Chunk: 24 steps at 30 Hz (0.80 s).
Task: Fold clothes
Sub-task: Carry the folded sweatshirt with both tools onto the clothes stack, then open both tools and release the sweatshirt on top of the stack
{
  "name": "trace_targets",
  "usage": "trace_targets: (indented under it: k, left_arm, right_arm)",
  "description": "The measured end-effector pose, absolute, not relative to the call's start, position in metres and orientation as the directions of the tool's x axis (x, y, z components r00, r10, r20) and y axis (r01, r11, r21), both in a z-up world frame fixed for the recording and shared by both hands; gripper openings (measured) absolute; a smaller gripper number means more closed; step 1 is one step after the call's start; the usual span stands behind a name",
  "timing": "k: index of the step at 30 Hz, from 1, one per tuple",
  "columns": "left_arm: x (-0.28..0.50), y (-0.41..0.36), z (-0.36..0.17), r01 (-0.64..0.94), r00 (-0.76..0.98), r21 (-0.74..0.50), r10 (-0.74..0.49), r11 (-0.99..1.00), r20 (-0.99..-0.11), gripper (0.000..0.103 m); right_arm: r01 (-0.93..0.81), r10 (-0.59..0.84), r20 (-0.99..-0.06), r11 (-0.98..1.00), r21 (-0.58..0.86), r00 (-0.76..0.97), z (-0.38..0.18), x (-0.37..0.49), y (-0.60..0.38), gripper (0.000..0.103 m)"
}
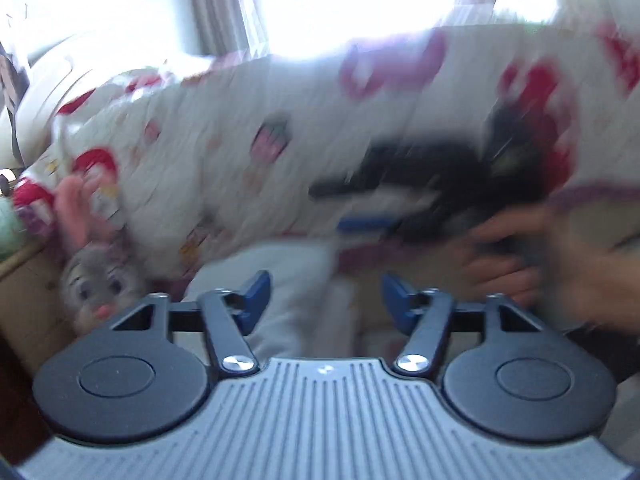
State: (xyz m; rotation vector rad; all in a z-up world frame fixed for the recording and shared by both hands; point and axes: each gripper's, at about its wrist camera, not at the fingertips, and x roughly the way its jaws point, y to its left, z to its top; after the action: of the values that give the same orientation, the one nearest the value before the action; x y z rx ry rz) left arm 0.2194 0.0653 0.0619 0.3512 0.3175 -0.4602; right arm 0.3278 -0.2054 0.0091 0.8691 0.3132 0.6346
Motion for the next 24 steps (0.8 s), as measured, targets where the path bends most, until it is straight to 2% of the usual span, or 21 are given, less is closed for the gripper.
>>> trace_targets:
  k: [1, 2, 4, 6, 8, 12, 16, 19, 21, 22, 23, 24]
  left_arm:
    - [0.231, 0.06, 0.054, 0.437, 0.859, 0.282, -0.302, 0.854, -0.414, 0.04]
    - [0.238, 0.064, 0.048, 0.415, 0.852, 0.256, -0.274, 0.873, -0.447, 0.035]
    - [0.249, 0.075, 0.035, 0.37, 0.829, 0.194, -0.229, 0.908, -0.511, 0.035]
    - [0.243, 0.082, 0.027, 0.34, 0.845, 0.227, -0.191, 0.913, -0.499, 0.035]
    - [0.235, 0.082, 0.022, 0.329, 0.853, 0.268, -0.164, 0.905, -0.495, 0.035]
    - [0.224, 0.088, 0.015, 0.335, 0.855, 0.282, -0.165, 0.899, -0.492, 0.035]
    - [0.213, 0.088, 0.023, 0.318, 0.861, 0.27, -0.158, 0.909, -0.482, 0.037]
    - [0.203, 0.088, 0.02, 0.301, 0.866, 0.284, -0.136, 0.91, -0.481, 0.037]
    - [0.202, 0.093, 0.016, 0.303, 0.832, 0.252, -0.126, 0.919, -0.541, 0.035]
    - [0.201, 0.095, 0.014, 0.303, 0.812, 0.235, -0.121, 0.923, -0.571, 0.023]
    - [0.204, 0.102, 0.009, 0.294, 0.777, 0.183, -0.123, 0.938, -0.617, 0.006]
    - [0.208, 0.109, 0.004, 0.279, 0.738, 0.128, -0.127, 0.952, -0.663, 0.005]
  right_arm:
    - [-0.406, 0.644, -0.032, 0.519, 0.753, 0.764, 0.013, 0.33, -0.195, 0.064]
    - [-0.423, 0.653, -0.063, 0.558, 0.714, 0.755, 0.016, 0.332, -0.185, 0.064]
    - [-0.449, 0.651, -0.158, 0.659, 0.604, 0.742, 0.018, 0.337, -0.163, 0.063]
    - [-0.435, 0.579, -0.287, 0.789, 0.434, 0.763, 0.014, 0.339, -0.143, 0.063]
    - [-0.417, 0.522, -0.337, 0.844, 0.337, 0.783, 0.0, 0.339, -0.133, 0.063]
    - [-0.367, 0.535, -0.294, 0.802, 0.471, 0.792, -0.023, 0.347, -0.148, 0.062]
    - [-0.324, 0.513, -0.3, 0.802, 0.501, 0.804, -0.027, 0.349, -0.152, 0.058]
    - [-0.305, 0.485, -0.331, 0.829, 0.468, 0.81, -0.025, 0.351, -0.147, 0.055]
    - [-0.277, 0.457, -0.352, 0.846, 0.456, 0.817, -0.023, 0.352, -0.146, 0.053]
    - [-0.253, 0.439, -0.362, 0.852, 0.458, 0.822, -0.021, 0.352, -0.148, 0.053]
    - [-0.226, 0.419, -0.373, 0.858, 0.462, 0.828, -0.017, 0.349, -0.151, 0.052]
    - [-0.199, 0.399, -0.383, 0.862, 0.465, 0.833, -0.014, 0.345, -0.154, 0.051]
